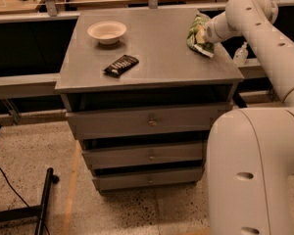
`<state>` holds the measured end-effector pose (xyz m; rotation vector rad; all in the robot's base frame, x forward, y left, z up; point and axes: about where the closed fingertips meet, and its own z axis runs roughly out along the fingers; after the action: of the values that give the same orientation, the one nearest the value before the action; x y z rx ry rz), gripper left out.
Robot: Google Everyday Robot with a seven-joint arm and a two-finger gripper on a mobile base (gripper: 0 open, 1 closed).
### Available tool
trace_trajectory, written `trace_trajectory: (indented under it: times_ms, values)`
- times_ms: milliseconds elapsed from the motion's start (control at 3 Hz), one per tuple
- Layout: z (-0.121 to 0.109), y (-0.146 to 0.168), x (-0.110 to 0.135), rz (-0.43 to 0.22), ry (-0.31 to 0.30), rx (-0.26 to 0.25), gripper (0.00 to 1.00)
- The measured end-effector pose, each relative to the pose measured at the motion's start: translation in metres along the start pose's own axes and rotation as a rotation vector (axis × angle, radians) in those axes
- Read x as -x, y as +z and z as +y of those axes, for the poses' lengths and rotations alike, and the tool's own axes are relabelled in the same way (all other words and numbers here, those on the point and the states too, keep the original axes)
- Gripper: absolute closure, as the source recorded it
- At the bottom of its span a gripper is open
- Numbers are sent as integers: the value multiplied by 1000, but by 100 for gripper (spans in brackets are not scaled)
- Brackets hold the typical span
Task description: Move green jalapeno chip bag near paper bowl
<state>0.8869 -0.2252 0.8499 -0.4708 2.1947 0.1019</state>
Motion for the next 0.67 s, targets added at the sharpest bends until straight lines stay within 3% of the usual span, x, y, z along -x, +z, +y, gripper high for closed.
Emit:
trace_trajectory:
  times_ms: [667]
  values:
    - [0,0,1,0,0,0,100]
